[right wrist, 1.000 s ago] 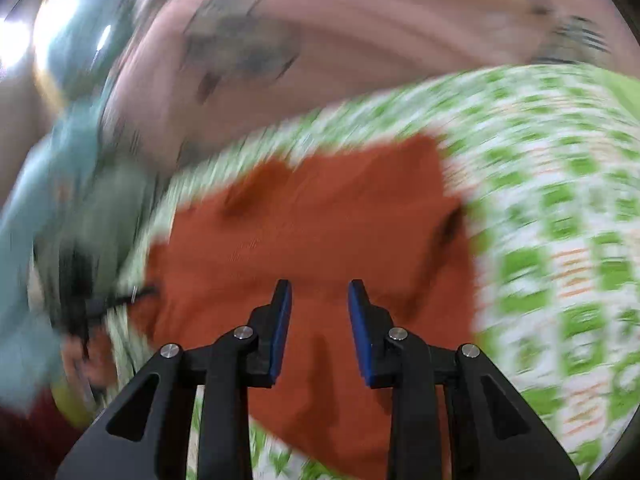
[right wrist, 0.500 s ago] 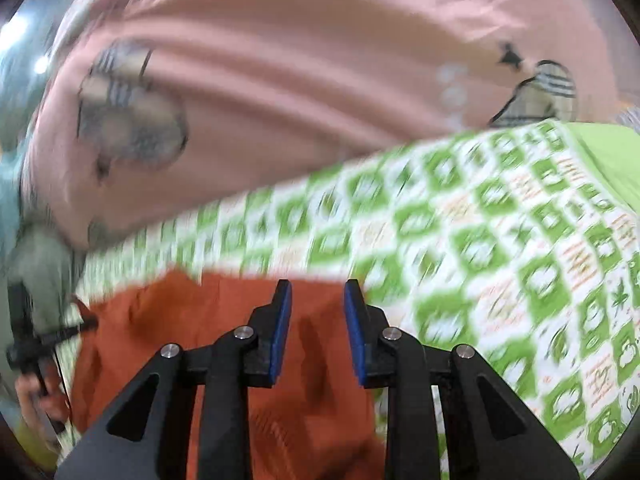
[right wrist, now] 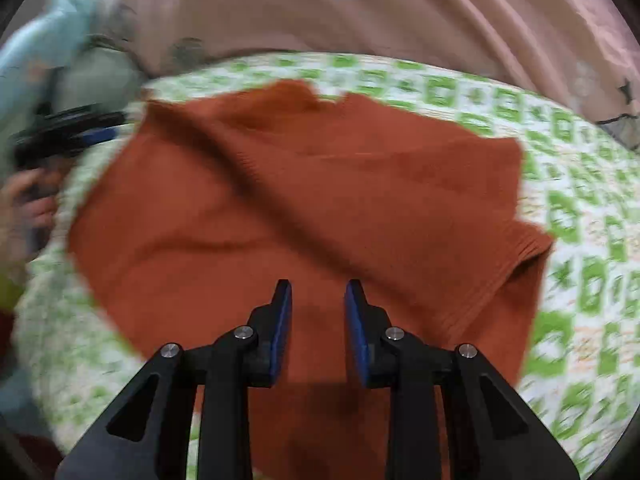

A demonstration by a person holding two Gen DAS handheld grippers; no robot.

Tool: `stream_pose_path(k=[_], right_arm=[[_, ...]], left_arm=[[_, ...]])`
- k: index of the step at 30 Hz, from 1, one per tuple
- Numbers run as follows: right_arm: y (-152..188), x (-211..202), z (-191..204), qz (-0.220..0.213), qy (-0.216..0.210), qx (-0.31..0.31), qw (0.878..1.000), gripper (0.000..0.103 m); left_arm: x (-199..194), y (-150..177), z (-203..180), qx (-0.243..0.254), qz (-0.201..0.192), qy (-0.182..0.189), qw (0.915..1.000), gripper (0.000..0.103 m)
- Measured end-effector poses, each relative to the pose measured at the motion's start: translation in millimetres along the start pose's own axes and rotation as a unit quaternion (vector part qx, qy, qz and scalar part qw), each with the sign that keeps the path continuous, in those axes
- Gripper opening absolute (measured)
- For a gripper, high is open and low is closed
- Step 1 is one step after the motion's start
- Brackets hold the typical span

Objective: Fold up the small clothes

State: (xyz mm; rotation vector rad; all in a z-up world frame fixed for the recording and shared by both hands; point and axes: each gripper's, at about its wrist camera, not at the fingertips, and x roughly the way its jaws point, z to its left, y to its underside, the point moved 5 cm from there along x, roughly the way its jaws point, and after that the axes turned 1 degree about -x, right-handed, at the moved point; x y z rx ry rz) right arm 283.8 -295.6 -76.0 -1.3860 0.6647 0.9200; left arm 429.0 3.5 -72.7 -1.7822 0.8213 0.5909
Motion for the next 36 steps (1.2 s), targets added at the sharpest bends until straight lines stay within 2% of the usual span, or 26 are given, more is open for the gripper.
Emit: stream_pose_path(k=[2, 4, 6, 8, 9, 11, 13, 16, 19, 22, 26, 30, 36], right_arm=[[-22.5, -2.0, -25.4, -0.031, 0.035, 0.024, 0.999, 0.029], [-53.3, -13.2, -58.7, -0.078, 0.061, 0.074, 0.992, 0.029], [-79.4, -33.1, -91.8, -0.124, 0.083, 0.132, 0.980, 0.030], [-88.6, -44.7, -104.2, -0.140, 0.070, 0.164, 0.974, 0.030], [-89.5, -51.3, -106.6, -0.147, 0.050, 0.178, 0.972, 0.030], [-84.4, -56.2, -100.3, -0.150, 0.035, 0.178, 0.972, 0.037], [-62.5, -61.4, -83.9, -0.143, 0.010, 0.168, 0.975, 0.040], [-33.1, -58.6, -56.2, -0.130, -0.022, 0.164, 0.978, 0.041], [7.9, -58.4, -32.1, -0.113, -0.066, 0.176, 0.976, 0.041], [41.5, -61.7, -15.1, -0.106, -0.089, 0.190, 0.972, 0.044], [76.8, -67.2, 1.3, -0.103, -0.118, 0.220, 0.963, 0.049], [97.7, -74.4, 9.7, -0.099, -0.134, 0.244, 0.955, 0.051], [106.8, -73.4, 8.5, -0.090, -0.134, 0.248, 0.955, 0.056]], left_arm=[[-0.5, 6.6, 6.1, 0.003, 0.005, -0.004, 1.0000, 0.052], [0.3, 8.3, 12.3, -0.004, 0.009, -0.008, 0.9999, 0.052], [-2.9, 8.4, 17.6, -0.017, 0.013, -0.005, 0.9998, 0.052], [-12.8, 10.2, 19.3, -0.021, 0.010, 0.000, 0.9997, 0.052], [-18.7, 13.1, 19.4, -0.021, 0.008, 0.004, 0.9997, 0.052], [-32.6, 24.7, 19.2, -0.021, 0.008, 0.013, 0.9997, 0.054], [-49.1, 44.7, 19.0, -0.023, 0.010, 0.026, 0.9994, 0.056], [-75.2, 82.8, 22.0, -0.037, 0.010, 0.037, 0.9986, 0.064], [-95.4, 122.9, 32.5, -0.075, 0.016, 0.047, 0.9960, 0.072], [-107.5, 163.5, 44.7, -0.124, 0.036, 0.063, 0.9896, 0.073], [-110.6, 195.8, 49.2, -0.158, 0.054, 0.076, 0.9831, 0.073], [-103.4, 201.8, 43.5, -0.160, 0.055, 0.083, 0.9821, 0.073], [-79.8, 186.5, 33.4, -0.171, 0.043, 0.092, 0.9799, 0.073]])
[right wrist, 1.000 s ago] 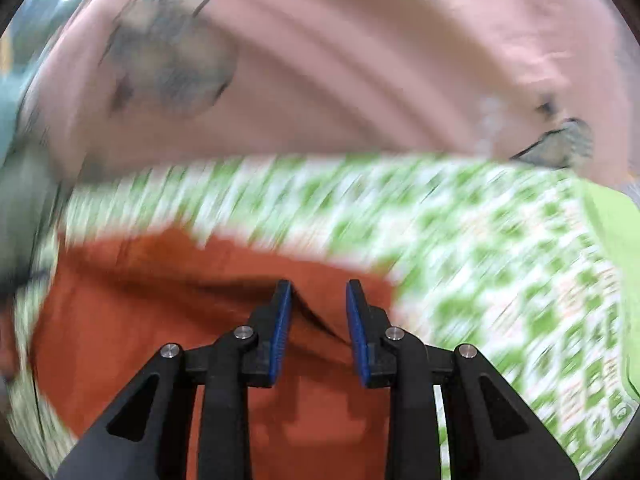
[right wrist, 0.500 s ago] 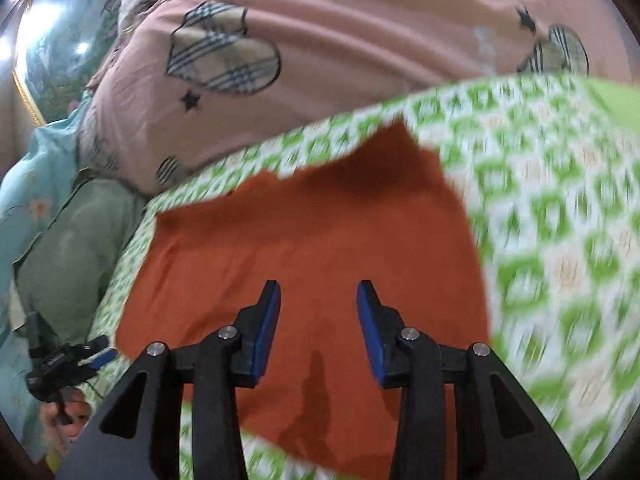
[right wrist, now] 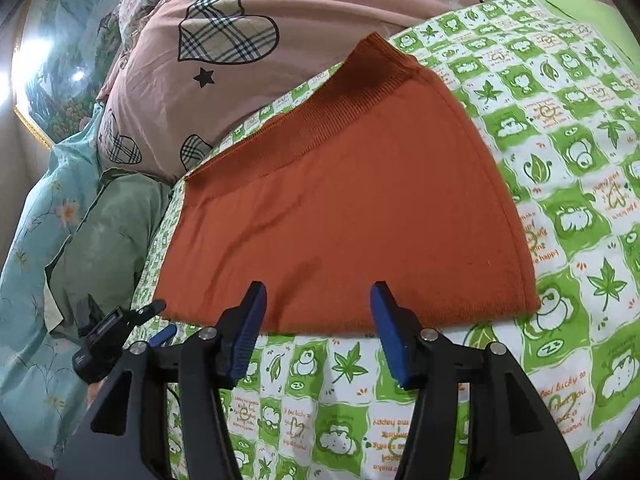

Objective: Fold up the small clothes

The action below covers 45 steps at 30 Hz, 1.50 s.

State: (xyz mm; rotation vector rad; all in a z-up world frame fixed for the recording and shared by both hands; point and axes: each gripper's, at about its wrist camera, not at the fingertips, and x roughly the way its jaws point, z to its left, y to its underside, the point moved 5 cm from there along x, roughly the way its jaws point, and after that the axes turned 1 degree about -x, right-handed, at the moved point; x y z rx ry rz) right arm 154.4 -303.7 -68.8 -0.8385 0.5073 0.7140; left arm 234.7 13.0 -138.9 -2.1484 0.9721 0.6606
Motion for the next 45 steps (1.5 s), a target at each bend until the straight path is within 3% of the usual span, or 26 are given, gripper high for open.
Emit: stream_pose_path(k=[7, 9, 10, 11, 16, 22, 25, 29, 32, 34, 37, 38, 39, 43, 45], right_arm=[[-3.8, 2.8, -10.9, -0.001, 0.001, 0.013, 1.000, 0.058], [-6.8, 5.3, -13.1, -0.001, 0.001, 0.013, 1.000, 0.058], [-8.5, 6.7, -14.1, 0.000, 0.001, 0.013, 1.000, 0.058], [-9.8, 7.5, -14.8, 0.000, 0.001, 0.012, 1.000, 0.058], [-27.1, 10.2, -19.8, 0.001, -0.008, 0.013, 1.000, 0.058], [-55.6, 7.4, -23.7, 0.007, -0.027, 0.014, 1.000, 0.058], [-69.3, 7.9, -21.2, 0.016, -0.038, 0.011, 0.999, 0.058], [-82.3, 18.6, -19.3, 0.033, -0.080, 0.027, 0.996, 0.065], [-89.7, 36.7, -15.3, 0.057, -0.096, 0.032, 0.993, 0.078], [-95.5, 52.7, -9.2, 0.076, -0.116, 0.036, 0.990, 0.080], [-106.5, 78.5, -1.4, 0.101, -0.117, 0.031, 0.988, 0.084], [-109.4, 85.0, 0.5, 0.106, -0.110, 0.028, 0.988, 0.084], [-115.6, 97.2, 2.9, 0.113, -0.098, 0.021, 0.989, 0.084], [-128.3, 138.0, 10.7, 0.143, -0.077, -0.007, 0.987, 0.082], [-130.8, 155.5, 13.9, 0.150, -0.065, -0.018, 0.986, 0.047]], left_arm=[[17.0, -28.1, -3.1, -0.015, -0.032, -0.006, 0.9993, 0.070], [19.6, -35.5, -3.5, -0.005, -0.039, -0.010, 0.9992, 0.054], [22.9, -39.0, -4.3, 0.001, -0.038, -0.014, 0.9992, 0.033], [26.5, -42.1, -5.3, 0.006, -0.034, -0.012, 0.9993, 0.020], [20.3, -44.5, -26.8, 0.042, -0.050, -0.005, 0.9978, 0.011], [5.3, -27.1, -104.5, 0.135, -0.058, 0.029, 0.9886, 0.009], [9.9, -0.7, -158.5, 0.224, -0.055, 0.032, 0.9726, 0.009], [35.0, 55.9, -211.3, 0.366, -0.057, -0.026, 0.9286, 0.009], [61.5, 102.2, -228.7, 0.461, -0.064, -0.071, 0.8822, 0.009], [76.3, 124.0, -230.9, 0.497, -0.053, -0.082, 0.8623, 0.008], [88.3, 141.5, -226.2, 0.528, -0.051, -0.098, 0.8421, 0.007], [90.9, 144.5, -224.2, 0.535, -0.054, -0.102, 0.8369, 0.007], [91.8, 144.0, -222.6, 0.535, -0.052, -0.101, 0.8371, 0.007], [89.4, 136.0, -219.9, 0.520, -0.047, -0.079, 0.8490, 0.007], [86.8, 132.3, -219.5, 0.519, -0.047, -0.076, 0.8501, 0.007]])
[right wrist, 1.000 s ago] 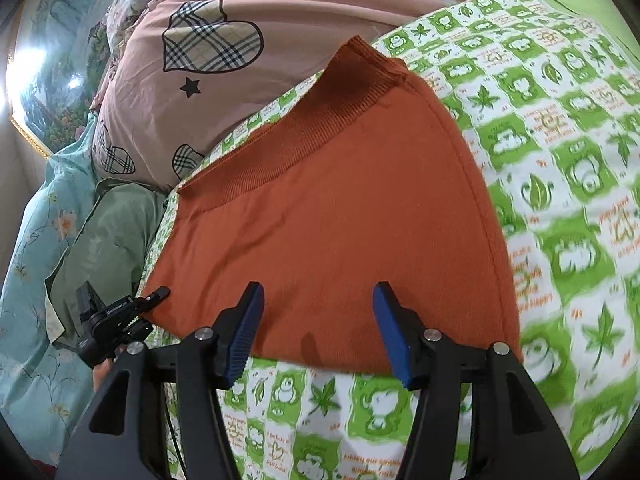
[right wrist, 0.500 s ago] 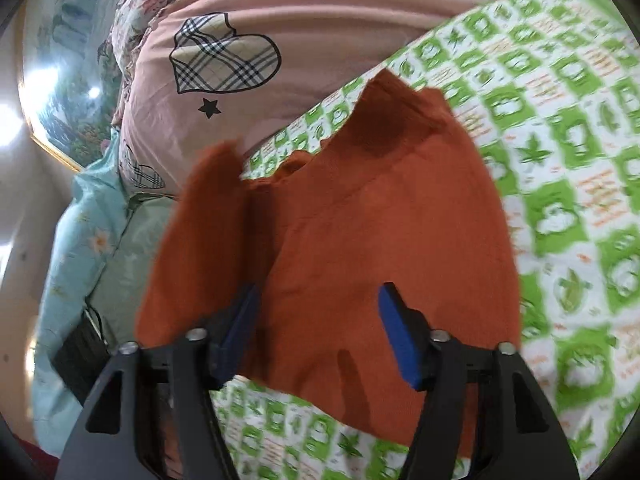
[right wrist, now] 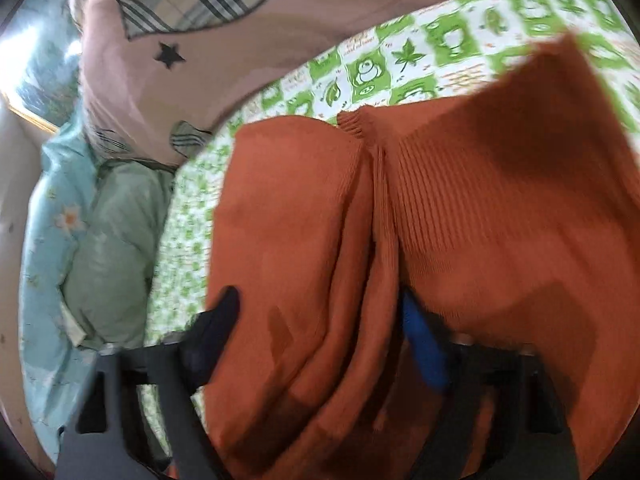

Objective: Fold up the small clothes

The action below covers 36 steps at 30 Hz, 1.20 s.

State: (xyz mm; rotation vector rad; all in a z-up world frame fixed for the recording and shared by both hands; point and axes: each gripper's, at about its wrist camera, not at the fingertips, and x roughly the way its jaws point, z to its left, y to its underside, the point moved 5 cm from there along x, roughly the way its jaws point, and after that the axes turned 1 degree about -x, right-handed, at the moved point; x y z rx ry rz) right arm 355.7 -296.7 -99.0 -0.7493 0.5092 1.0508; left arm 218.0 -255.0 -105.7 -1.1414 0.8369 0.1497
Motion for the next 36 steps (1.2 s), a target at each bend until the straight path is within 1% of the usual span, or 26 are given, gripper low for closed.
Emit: stream_pose_path(k=[1, 3, 5, 6, 8, 9, 10, 11, 13, 15, 17, 19, 22, 25, 28, 30, 32, 33, 35, 36], right_arm=[[-2.0, 4.7, 2.0, 0.002, 0.003, -0.004, 1.000, 0.024], [-5.4, -0.3, 10.7, -0.009, 0.000, -0.019, 1.000, 0.018], [-9.7, -23.4, 24.8, -0.038, -0.008, -0.044, 0.998, 0.016], [-10.8, -47.2, 33.6, -0.063, -0.017, -0.059, 0.996, 0.015], [-12.7, -78.5, 41.5, -0.093, -0.022, -0.078, 0.992, 0.015], [-11.7, -101.6, 43.3, -0.111, -0.014, -0.095, 0.989, 0.015], [-10.5, -115.4, 40.6, -0.120, -0.005, -0.103, 0.987, 0.015], [-9.4, -123.2, 37.6, -0.124, 0.004, -0.106, 0.987, 0.015], [-6.3, -134.4, 17.5, -0.122, 0.037, -0.102, 0.987, 0.015], [0.4, -134.7, -16.6, -0.111, 0.076, -0.079, 0.988, 0.015], [6.4, -129.8, -39.9, -0.103, 0.097, -0.060, 0.988, 0.015], [13.3, -122.0, -62.3, -0.095, 0.113, -0.046, 0.988, 0.015], [17.9, -115.8, -74.2, -0.098, 0.094, -0.032, 0.990, 0.015], [15.7, -118.8, -63.8, -0.113, 0.076, -0.047, 0.990, 0.015], [13.8, -119.0, -50.0, -0.126, 0.060, -0.064, 0.988, 0.015], [13.6, -114.2, -48.1, -0.119, 0.080, -0.068, 0.987, 0.015], [16.1, -106.5, -55.0, -0.104, 0.108, -0.065, 0.987, 0.016], [18.8, -105.2, -58.6, -0.103, 0.112, -0.063, 0.986, 0.017], [23.3, -108.0, -63.1, -0.104, 0.108, -0.062, 0.987, 0.021], [27.0, -110.8, -65.6, -0.100, 0.106, -0.055, 0.988, 0.026]], left_arm=[[1.1, -0.7, 1.9, -0.002, 0.000, 0.002, 1.0000, 0.007], [-2.9, -3.9, 1.2, -0.002, 0.001, 0.000, 1.0000, 0.007], [-10.7, -10.4, 1.2, -0.006, -0.003, 0.001, 1.0000, 0.007], [-16.7, -14.3, -0.4, -0.010, -0.008, 0.007, 0.9999, 0.007], [-33.5, -29.6, -5.5, -0.022, -0.027, 0.034, 0.9988, 0.007], [-39.4, -36.6, -9.3, -0.027, -0.034, 0.048, 0.9979, 0.007], [-44.2, -43.3, -14.6, -0.030, -0.040, 0.062, 0.9968, 0.007], [-48.3, -51.9, -25.9, -0.031, -0.044, 0.084, 0.9950, 0.007], [-45.5, -59.1, -42.7, -0.031, -0.041, 0.107, 0.9929, 0.007], [-31.0, -60.4, -64.3, -0.028, -0.026, 0.130, 0.9908, 0.007], [-11.2, -55.4, -84.3, -0.023, -0.002, 0.146, 0.9890, 0.007], [3.4, -49.8, -96.7, -0.017, 0.017, 0.150, 0.9884, 0.007], [18.2, -40.5, -105.1, -0.008, 0.036, 0.145, 0.9888, 0.007], [12.0, -44.3, -99.8, 0.000, 0.029, 0.141, 0.9896, 0.007], [0.3, -52.1, -92.4, -0.008, 0.018, 0.136, 0.9905, 0.007], [-4.1, -52.6, -93.5, -0.016, 0.019, 0.136, 0.9904, 0.007], [1.0, -50.3, -95.8, -0.015, 0.030, 0.132, 0.9907, 0.008], [4.2, -48.1, -96.7, -0.014, 0.036, 0.132, 0.9905, 0.008], [4.7, -43.3, -94.2, -0.019, 0.054, 0.139, 0.9886, 0.015], [1.1, -41.3, -92.0, -0.027, 0.059, 0.150, 0.9865, 0.017]])
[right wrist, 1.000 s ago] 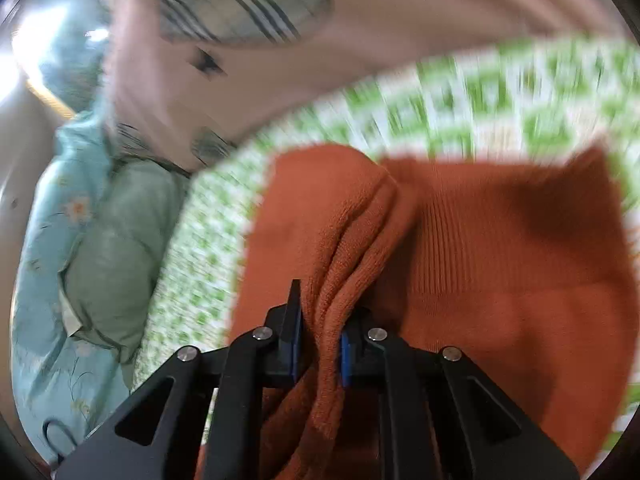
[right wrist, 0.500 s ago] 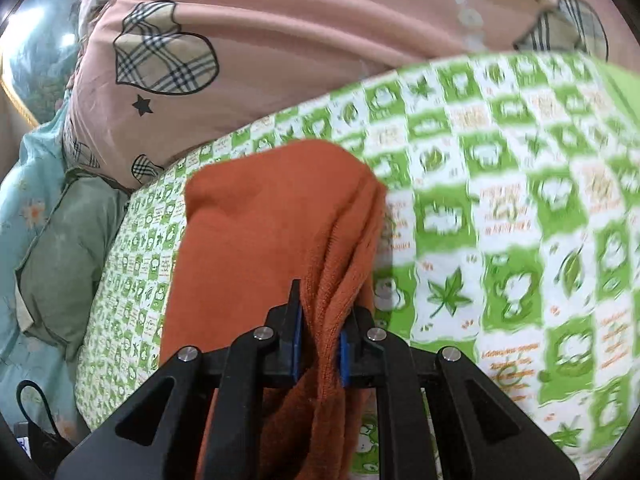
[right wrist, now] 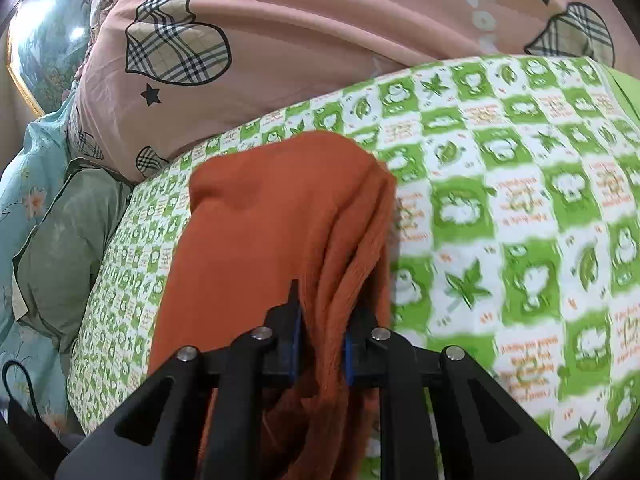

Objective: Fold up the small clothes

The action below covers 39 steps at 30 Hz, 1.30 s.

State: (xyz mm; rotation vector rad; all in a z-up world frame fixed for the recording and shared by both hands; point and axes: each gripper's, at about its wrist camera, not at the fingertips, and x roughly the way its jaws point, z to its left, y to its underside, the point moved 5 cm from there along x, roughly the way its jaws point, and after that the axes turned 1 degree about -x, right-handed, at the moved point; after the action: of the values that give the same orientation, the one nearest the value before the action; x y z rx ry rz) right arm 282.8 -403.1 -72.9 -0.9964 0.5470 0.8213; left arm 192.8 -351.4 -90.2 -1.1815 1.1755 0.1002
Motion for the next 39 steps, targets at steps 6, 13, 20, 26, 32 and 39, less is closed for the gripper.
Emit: stream_pose_path(k=[6, 13, 20, 26, 32, 39], right_arm=[[15.0, -26.2, 6.3, -0.011, -0.019, -0.009, 1.000, 0.075], [28.3, -19.5, -7.3, 0.012, -0.049, 0.040, 0.998, 0.075], [38.1, 13.3, -6.2, 0.061, -0.064, 0.062, 0.994, 0.074], [39.7, 16.2, 22.1, 0.073, -0.068, 0.042, 0.994, 0.034], [60.4, -2.4, 94.8, 0.063, -0.145, -0.007, 0.987, 0.031], [121.5, 24.5, 197.3, 0.097, -0.236, -0.061, 0.965, 0.031]], left_arm=[[-44.0, 6.2, 44.8, -0.053, -0.028, 0.005, 0.9982, 0.074], [-22.6, 13.6, 155.2, -0.193, 0.024, -0.007, 0.9809, 0.084], [23.7, 16.7, 172.1, -0.246, 0.063, 0.079, 0.9640, 0.077], [19.6, 6.1, 166.8, -0.221, 0.039, 0.113, 0.9679, 0.030], [-75.6, 27.8, 174.2, -0.218, -0.029, 0.125, 0.9675, 0.028], [-187.6, 113.4, 208.6, -0.263, -0.061, 0.075, 0.9600, 0.028]])
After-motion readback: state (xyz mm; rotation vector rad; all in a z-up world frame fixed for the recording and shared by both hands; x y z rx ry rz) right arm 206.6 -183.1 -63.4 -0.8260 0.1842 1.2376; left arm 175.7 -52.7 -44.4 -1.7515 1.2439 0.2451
